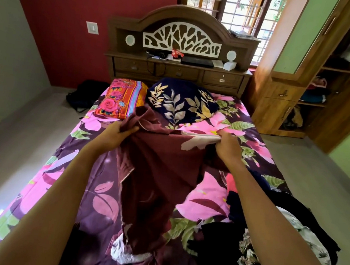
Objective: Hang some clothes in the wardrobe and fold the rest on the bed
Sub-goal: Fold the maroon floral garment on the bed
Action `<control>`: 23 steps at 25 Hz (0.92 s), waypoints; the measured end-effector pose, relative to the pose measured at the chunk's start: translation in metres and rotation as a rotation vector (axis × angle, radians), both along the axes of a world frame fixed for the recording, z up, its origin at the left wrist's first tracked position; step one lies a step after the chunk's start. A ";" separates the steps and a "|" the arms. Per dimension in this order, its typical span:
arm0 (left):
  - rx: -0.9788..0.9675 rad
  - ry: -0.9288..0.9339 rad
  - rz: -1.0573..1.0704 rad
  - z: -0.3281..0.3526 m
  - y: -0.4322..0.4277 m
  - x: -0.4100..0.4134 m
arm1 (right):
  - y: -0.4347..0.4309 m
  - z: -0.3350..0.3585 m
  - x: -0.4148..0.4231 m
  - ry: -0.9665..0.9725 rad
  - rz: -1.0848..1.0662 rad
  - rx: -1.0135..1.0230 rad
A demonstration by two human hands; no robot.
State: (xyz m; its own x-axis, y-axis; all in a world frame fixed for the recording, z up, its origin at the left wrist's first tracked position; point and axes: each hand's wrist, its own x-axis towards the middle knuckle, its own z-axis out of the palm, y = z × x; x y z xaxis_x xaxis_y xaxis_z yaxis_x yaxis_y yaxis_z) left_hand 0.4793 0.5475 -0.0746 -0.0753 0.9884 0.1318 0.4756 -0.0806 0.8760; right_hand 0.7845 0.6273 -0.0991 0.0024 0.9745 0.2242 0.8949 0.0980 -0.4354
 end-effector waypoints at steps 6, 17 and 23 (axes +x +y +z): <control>-0.291 0.049 -0.077 -0.045 0.005 -0.019 | 0.005 -0.012 0.001 -0.129 0.322 -0.420; -0.922 0.540 -0.157 -0.121 0.044 0.002 | 0.031 -0.073 -0.044 -0.283 0.455 -1.195; -0.097 0.170 0.291 -0.016 0.187 -0.009 | 0.171 -0.002 -0.100 0.663 0.018 -0.402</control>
